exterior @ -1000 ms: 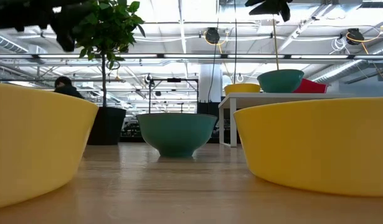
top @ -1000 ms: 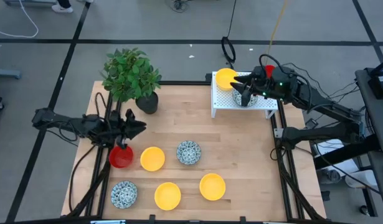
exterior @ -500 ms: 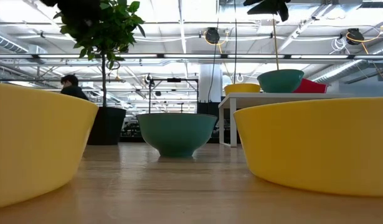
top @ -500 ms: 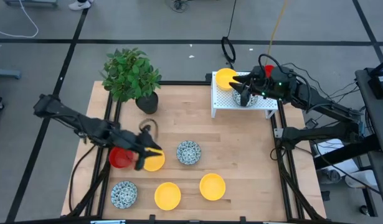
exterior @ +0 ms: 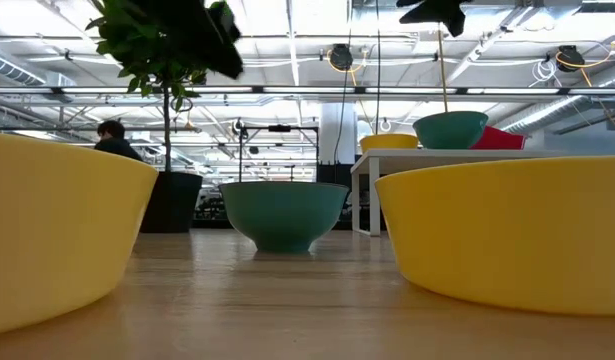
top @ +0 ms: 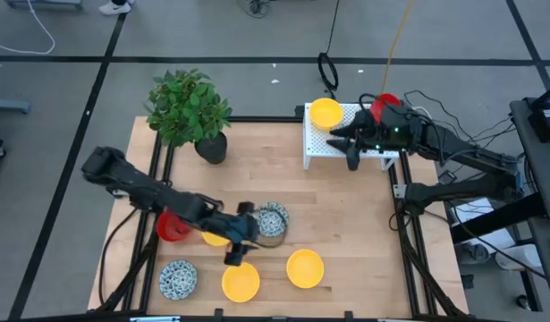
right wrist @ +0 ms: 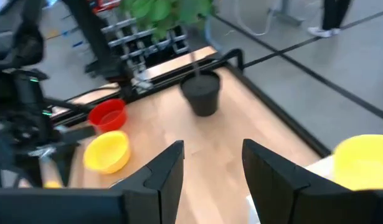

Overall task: Pick & Place Mini bowls
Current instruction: Stack the blue bowl on top of the blue bowl on the shelf

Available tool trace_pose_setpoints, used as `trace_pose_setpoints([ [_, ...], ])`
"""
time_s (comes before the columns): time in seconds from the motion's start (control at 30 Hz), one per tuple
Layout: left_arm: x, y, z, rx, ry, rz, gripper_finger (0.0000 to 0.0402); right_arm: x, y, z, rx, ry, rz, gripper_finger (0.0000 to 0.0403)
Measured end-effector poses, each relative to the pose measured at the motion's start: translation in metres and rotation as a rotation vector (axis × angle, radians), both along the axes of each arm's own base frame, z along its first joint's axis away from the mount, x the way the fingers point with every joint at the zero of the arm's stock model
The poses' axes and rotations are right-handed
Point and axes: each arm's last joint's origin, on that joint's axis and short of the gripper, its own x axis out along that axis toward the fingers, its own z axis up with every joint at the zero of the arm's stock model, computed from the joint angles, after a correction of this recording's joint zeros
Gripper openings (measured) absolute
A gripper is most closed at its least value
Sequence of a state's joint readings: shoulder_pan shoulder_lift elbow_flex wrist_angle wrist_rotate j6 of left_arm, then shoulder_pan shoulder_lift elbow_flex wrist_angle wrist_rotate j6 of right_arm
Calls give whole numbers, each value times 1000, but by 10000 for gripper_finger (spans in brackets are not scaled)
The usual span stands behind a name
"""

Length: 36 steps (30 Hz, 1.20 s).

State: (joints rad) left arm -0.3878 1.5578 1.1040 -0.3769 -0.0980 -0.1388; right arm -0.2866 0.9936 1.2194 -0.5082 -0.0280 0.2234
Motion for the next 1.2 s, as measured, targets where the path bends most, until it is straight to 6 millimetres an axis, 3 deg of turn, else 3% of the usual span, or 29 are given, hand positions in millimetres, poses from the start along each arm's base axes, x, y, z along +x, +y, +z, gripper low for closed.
trace_pose_setpoints([
  [0.3,35,-4,-48,309,70,-28,200,6,31,0,-2,1,160,153],
  [0.6,42,3,-86,296,222,3,136,8,53,0,-19,3,231,153],
  [0.73,45,10,-88,316,223,34,92,8,58,0,-30,5,231,153],
  [0.87,47,21,-88,335,239,45,22,8,62,0,-30,5,246,153],
  [1.03,59,35,-77,386,222,-14,22,8,65,0,-7,2,251,153],
  [1.2,88,56,-58,434,153,-35,12,8,69,0,-14,2,256,153],
])
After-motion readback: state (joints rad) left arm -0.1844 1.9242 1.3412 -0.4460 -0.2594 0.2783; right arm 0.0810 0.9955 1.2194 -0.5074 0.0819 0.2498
